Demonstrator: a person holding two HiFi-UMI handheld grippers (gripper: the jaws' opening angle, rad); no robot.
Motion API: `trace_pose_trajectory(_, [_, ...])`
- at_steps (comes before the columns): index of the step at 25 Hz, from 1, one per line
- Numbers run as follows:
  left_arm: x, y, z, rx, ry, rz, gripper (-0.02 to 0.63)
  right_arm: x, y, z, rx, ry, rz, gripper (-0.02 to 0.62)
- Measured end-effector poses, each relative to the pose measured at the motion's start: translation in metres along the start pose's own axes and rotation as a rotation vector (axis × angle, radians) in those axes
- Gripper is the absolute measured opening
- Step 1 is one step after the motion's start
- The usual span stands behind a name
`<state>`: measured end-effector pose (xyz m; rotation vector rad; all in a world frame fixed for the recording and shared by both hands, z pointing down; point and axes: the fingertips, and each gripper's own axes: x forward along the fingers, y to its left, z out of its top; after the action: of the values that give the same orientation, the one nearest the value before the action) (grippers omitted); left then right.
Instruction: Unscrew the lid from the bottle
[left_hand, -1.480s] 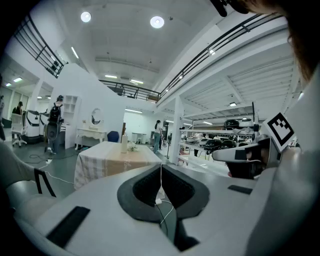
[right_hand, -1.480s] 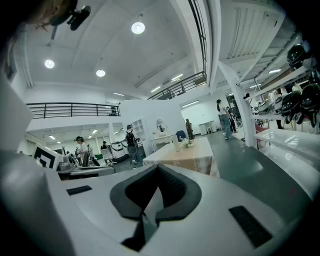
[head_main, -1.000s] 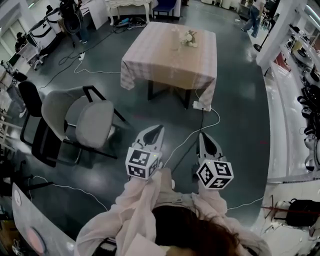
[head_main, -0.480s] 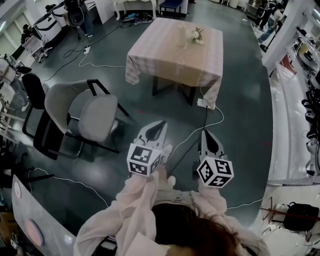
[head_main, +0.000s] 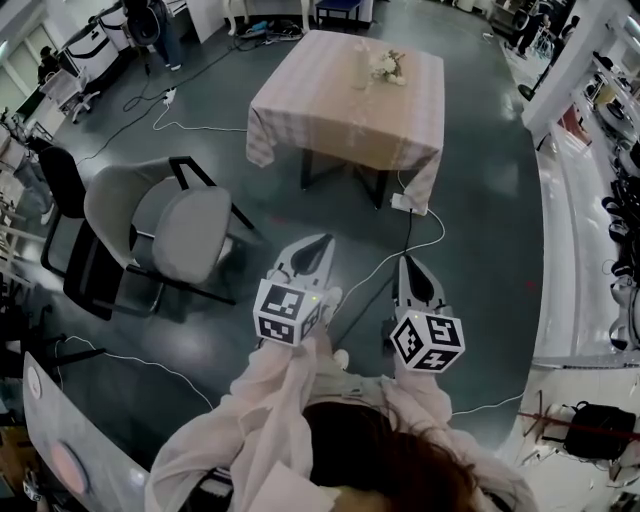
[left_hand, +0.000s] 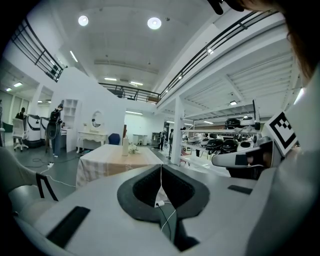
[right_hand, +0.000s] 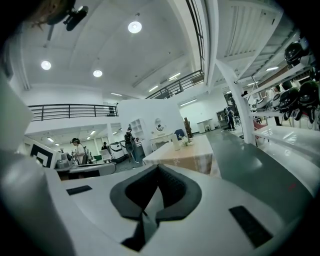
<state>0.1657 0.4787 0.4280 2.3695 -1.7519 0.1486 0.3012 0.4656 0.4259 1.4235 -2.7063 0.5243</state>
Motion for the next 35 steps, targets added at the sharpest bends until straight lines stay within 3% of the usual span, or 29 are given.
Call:
trace_pose_trajectory(20, [0.103,0.069,0.033,-0.004,0.008,-0.028,0.029,0.115,-0.032,0.035,-0.005,0.018,-0.03,0.012])
trace_pose_trajectory(35, [0.189,0.159,0.071,0.009,0.0,-0.092,0.029,0.234,-0.034,0.068,-0.002,0.001,-0.093,0.012])
